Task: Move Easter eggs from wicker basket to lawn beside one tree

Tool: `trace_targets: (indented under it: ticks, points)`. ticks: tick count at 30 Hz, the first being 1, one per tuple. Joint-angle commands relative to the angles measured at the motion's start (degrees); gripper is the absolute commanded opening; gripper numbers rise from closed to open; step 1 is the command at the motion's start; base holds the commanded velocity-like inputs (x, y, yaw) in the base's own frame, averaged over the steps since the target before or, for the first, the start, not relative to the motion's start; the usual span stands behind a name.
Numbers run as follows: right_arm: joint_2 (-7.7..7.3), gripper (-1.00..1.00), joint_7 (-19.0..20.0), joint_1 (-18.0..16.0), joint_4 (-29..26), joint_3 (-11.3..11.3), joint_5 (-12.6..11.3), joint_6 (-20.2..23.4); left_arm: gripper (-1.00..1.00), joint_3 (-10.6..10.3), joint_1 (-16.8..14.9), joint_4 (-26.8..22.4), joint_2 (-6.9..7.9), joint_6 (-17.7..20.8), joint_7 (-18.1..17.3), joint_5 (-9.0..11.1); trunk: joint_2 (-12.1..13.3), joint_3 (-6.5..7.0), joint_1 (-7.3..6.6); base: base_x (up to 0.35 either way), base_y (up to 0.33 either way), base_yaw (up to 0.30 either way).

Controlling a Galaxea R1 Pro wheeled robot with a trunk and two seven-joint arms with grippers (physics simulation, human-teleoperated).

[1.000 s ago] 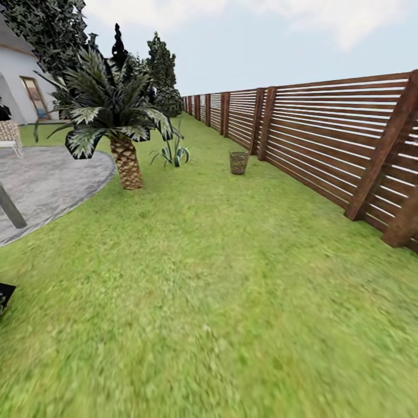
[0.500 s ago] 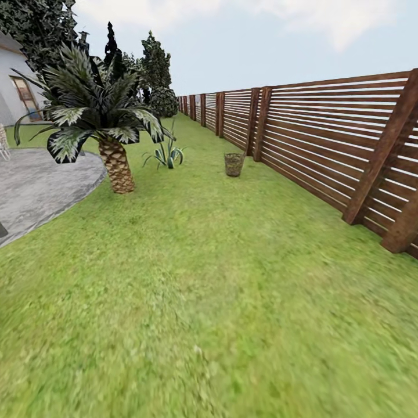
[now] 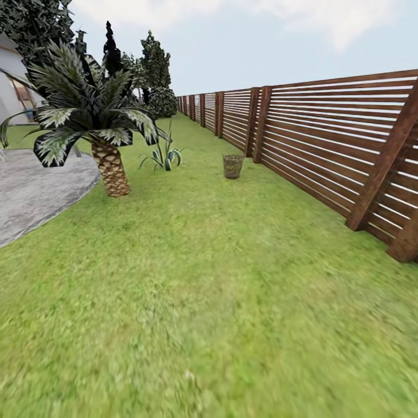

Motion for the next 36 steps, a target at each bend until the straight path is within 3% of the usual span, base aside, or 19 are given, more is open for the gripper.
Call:
trace_targets:
  ticks: [1, 22, 36]
  points:
    - [0.02, 1.0, -0.1, -0.1, 0.1, 0.0, -0.3, -0.3, 1.0, 0.1, 0.0, 0.2, 0.01, 0.2, -0.2, 0.6, 0.0, -0.05, 0.03, 0.313, -0.101, 0.0]
    - [-0.2, 1.0, -0.1, -0.1, 0.1, 0.0, -0.3, -0.4, 1.0, 0.1, -0.1, 0.1, 0.09, 0.2, -0.2, 0.6, 0.0, -0.05, 0.03, 0.313, -0.109, -0.001]
    - [-0.26, 1.0, -0.1, -0.1, 0.1, 0.0, -0.2, -0.4, 1.0, 0.1, 0.0, 0.1, 0.1, 0.2, -0.2, 0.6, 0.0, -0.05, 0.03, 0.313, -0.114, -0.1]
